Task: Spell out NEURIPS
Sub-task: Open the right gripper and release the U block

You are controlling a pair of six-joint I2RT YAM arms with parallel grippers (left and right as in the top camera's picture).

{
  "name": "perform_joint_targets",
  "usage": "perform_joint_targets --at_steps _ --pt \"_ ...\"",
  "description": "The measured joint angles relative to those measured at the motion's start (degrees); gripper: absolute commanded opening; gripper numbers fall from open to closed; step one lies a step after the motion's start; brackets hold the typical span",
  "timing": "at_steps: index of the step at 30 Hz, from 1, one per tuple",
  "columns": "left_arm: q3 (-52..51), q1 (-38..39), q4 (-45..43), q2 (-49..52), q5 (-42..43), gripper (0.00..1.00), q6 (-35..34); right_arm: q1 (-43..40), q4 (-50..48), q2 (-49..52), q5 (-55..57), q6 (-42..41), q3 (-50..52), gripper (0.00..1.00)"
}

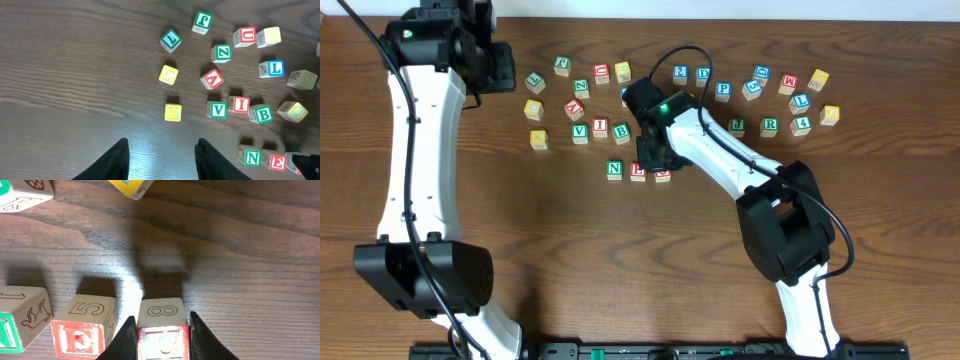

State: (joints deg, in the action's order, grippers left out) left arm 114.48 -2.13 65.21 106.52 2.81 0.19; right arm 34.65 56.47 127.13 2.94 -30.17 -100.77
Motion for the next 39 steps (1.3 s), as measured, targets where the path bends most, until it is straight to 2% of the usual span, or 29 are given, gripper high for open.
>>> perform_joint_targets --at_steps 27,30,36,39 --pt "0.0 0.0 0.0 0.0 0.0 0.42 0.0 0.0 -0.8 0.0 -0.8 -3.7 0.0 0.19" --pt "0.0 0.0 0.0 0.0 0.0 0.43 0.0 0.0 -0.8 0.0 -0.8 -4.2 0.0 0.23" --pt "0.0 0.0 0.0 0.0 0.0 0.43 0.0 0.0 -0.9 0.0 -1.6 -5.1 0.0 0.38" --pt "0.0 0.0 0.0 0.0 0.0 0.43 0.0 0.0 -1.3 0.0 -2.0 -5.3 0.0 0.41"
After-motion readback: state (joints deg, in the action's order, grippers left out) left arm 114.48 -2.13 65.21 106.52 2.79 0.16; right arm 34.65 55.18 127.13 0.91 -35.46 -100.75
